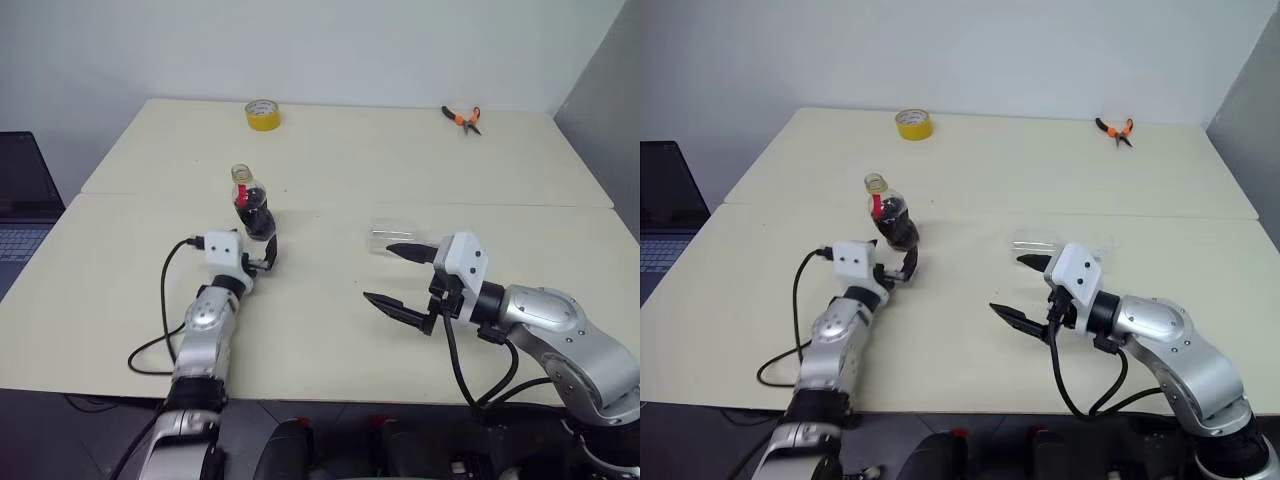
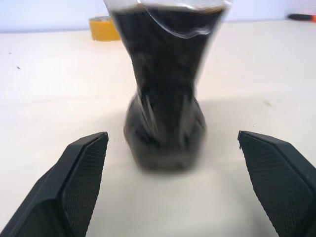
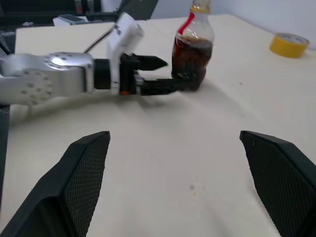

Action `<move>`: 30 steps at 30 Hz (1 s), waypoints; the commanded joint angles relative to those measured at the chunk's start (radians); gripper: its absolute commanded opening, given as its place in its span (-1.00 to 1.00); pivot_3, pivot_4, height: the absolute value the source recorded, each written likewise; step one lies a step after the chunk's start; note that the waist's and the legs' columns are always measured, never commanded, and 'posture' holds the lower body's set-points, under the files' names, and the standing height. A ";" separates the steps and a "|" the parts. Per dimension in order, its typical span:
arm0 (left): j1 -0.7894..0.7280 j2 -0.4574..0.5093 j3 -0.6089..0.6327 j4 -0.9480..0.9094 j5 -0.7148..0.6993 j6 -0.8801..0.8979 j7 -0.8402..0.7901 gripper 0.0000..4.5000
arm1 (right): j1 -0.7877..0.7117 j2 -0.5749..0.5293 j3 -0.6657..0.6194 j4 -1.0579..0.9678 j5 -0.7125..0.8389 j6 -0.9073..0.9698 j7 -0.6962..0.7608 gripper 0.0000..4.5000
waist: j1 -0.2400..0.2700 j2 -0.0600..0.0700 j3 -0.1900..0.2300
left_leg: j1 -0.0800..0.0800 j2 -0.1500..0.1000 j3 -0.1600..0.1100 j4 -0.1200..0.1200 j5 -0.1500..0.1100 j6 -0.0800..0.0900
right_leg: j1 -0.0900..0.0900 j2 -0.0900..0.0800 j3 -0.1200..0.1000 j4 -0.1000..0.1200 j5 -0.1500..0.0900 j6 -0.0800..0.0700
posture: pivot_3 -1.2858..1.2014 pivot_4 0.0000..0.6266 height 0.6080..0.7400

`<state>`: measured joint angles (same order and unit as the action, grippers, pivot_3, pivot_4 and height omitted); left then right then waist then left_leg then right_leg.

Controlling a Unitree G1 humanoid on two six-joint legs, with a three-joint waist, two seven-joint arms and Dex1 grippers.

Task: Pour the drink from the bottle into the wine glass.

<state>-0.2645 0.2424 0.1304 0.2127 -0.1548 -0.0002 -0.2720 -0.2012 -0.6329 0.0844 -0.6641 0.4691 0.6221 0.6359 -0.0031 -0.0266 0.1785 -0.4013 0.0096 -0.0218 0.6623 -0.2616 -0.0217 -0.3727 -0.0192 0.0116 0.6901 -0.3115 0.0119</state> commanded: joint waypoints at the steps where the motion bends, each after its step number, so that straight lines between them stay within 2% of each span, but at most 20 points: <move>1: 0.102 0.017 -0.036 -0.233 -0.010 0.074 -0.028 0.98 | 0.038 -0.019 -0.046 -0.040 -0.075 -0.060 -0.040 1.00 | 0.000 0.000 0.000 | 0.000 0.000 0.000 0.000 0.000 0.000 | 0.000 0.000 0.000 0.000 0.000 0.000 | 0.03 -0.52 1.00; 6: 0.221 0.034 -0.085 -0.400 -0.001 0.122 -0.066 0.98 | 0.060 -0.015 -0.049 -0.024 -0.178 -0.106 -0.098 1.00 | 0.001 0.000 0.000 | 0.000 0.000 0.000 0.000 0.000 0.000 | 0.001 0.000 0.000 0.000 0.000 0.000 | 0.03 -0.52 1.00; 9: 0.261 0.075 -0.187 -0.493 -0.012 0.106 -0.187 0.98 | 0.011 -0.066 0.018 0.023 -0.396 -0.133 -0.182 1.00 | 0.000 0.000 0.000 | 0.000 0.000 0.001 0.000 0.000 0.000 | 0.000 0.000 0.001 -0.001 0.000 0.000 | 0.03 -0.52 1.00; 17: 0.116 0.145 -0.212 -0.454 -0.122 0.156 -0.390 0.98 | -0.082 -0.153 0.249 0.233 -0.861 -0.255 -0.256 1.00 | 0.001 0.001 0.000 | 0.001 0.000 0.001 -0.001 0.000 0.000 | 0.000 0.001 0.001 0.000 0.000 0.000 | 0.03 -0.52 1.00; 20: 0.086 0.168 -0.211 -0.434 -0.143 0.166 -0.437 0.98 | -0.093 -0.127 0.254 0.267 -0.911 -0.272 -0.257 1.00 | -0.001 0.001 0.000 | 0.001 0.000 0.002 -0.001 0.001 -0.001 | 0.000 0.001 0.002 -0.001 0.000 0.000 | 0.03 -0.52 1.00; 26: -0.079 0.271 -0.233 -0.329 -0.153 0.140 -0.644 0.98 | -0.160 -0.060 0.325 0.443 -1.162 -0.289 -0.363 1.00 | -0.002 0.000 0.000 | 0.001 0.000 0.001 0.000 0.000 -0.001 | -0.001 0.002 0.001 0.001 0.000 0.000 | 0.03 -0.52 1.00; 30: -0.103 0.256 -0.238 -0.313 -0.148 0.138 -0.650 0.98 | -0.195 -0.005 0.331 0.535 -1.219 -0.304 -0.380 1.00 | -0.002 0.001 0.000 | 0.000 0.000 0.004 -0.001 0.002 -0.003 | -0.001 0.001 0.003 -0.002 0.000 0.000 | 0.03 -0.52 1.00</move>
<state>-0.3552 0.5055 -0.1061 -0.0963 -0.2940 0.1482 -0.9183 -0.3660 -0.6435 0.4186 -0.1365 -0.7132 0.3327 0.2797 -0.0053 -0.0261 0.1782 -0.4015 0.0091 -0.0176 0.6618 -0.2598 -0.0246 -0.3739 -0.0184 0.0153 0.6881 -0.3118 0.0117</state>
